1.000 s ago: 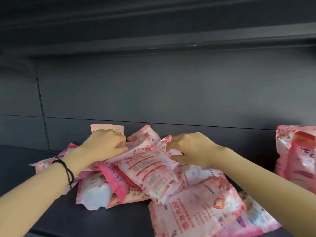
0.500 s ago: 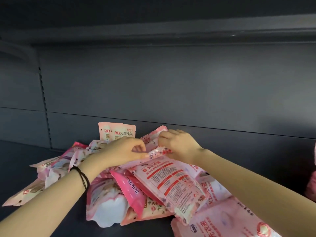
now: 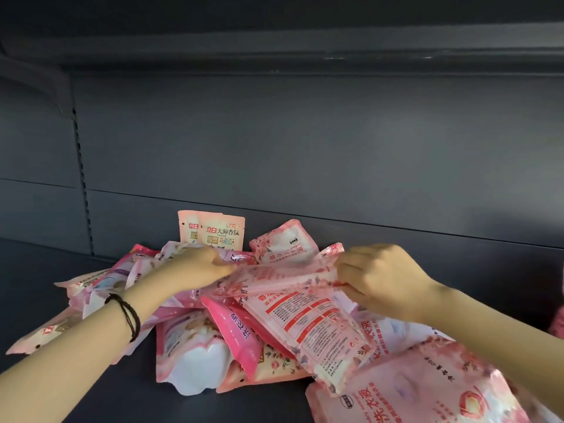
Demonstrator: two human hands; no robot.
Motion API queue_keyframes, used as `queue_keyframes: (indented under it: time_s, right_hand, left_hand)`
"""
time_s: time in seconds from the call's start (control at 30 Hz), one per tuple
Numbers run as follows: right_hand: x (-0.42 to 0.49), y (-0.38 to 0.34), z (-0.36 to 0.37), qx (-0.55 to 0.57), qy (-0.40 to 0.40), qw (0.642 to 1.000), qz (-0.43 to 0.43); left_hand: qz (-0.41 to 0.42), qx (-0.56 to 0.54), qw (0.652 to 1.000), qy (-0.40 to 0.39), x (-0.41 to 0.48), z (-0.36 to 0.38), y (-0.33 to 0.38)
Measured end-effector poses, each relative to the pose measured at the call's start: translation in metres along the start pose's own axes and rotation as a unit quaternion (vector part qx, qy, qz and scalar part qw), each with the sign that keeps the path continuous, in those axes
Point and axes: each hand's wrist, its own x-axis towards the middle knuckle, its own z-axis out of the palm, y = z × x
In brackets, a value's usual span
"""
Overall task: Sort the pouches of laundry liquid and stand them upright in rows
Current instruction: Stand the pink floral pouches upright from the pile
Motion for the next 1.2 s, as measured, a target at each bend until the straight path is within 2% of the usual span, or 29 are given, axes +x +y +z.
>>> queue_keyframes:
  time_s: [0.13,0.23,0.3,0.4,0.5,0.57,0.67,0.8,0.87,0.97,1.03,1.1,1.2]
  right_hand:
    - [-0.024,-0.013,-0.008,0.009,-0.001,1.000,-0.014]
    - [-0.034,-0.022,-0.013,0.040,-0.042,0.998,-0.014]
    - [-0.038,-0.023,-0.020,0.068,-0.080,0.995,-0.002]
    - [-0.032,-0.016,-0.029,0.172,-0.136,0.966,0.135]
    - [-0.019,-0.002,-0.020,0.213,-0.124,0.933,0.263]
    - [-0.005,0.006,-0.009,0.272,-0.115,0.897,0.330]
    - [0.011,0.016,0.007,0.404,-0.077,0.802,0.433]
    - [0.007,0.022,0.010,0.556,0.062,0.677,0.478]
    - [-0.002,0.024,0.004,0.582,0.125,0.634,0.494]
    - [-0.018,0.027,-0.010,0.568,0.177,0.631,0.498]
    - [-0.028,0.026,-0.021,0.557,0.193,0.639,0.493]
    - [-0.041,0.023,-0.029,0.537,0.198,0.654,0.495]
    - [-0.056,0.016,-0.039,0.519,0.207,0.656,0.507]
  left_hand:
    - [-0.011,-0.065,0.998,-0.022,-0.003,0.011,0.023]
    - [0.007,-0.068,0.997,-0.034,0.001,0.019,0.035]
    - [0.017,-0.107,0.994,-0.016,0.006,0.017,0.038]
    - [0.039,-0.143,0.989,0.024,0.011,0.012,0.043]
    - [0.099,-0.103,0.985,0.091,0.010,0.005,0.056]
    - [0.158,-0.095,0.974,0.131,0.007,-0.007,0.071]
    - [0.253,-0.109,0.949,0.153,-0.003,-0.030,0.100]
    - [0.329,-0.084,0.929,0.145,-0.018,-0.045,0.140]
    - [0.336,-0.091,0.927,0.136,-0.022,-0.047,0.154]
    - [0.330,-0.135,0.923,0.144,-0.028,-0.044,0.167]
    - [0.312,-0.213,0.908,0.180,-0.038,-0.032,0.170]
    - [0.271,-0.319,0.881,0.222,-0.054,-0.006,0.169]
    - [0.242,-0.473,0.814,0.234,-0.085,0.049,0.173]
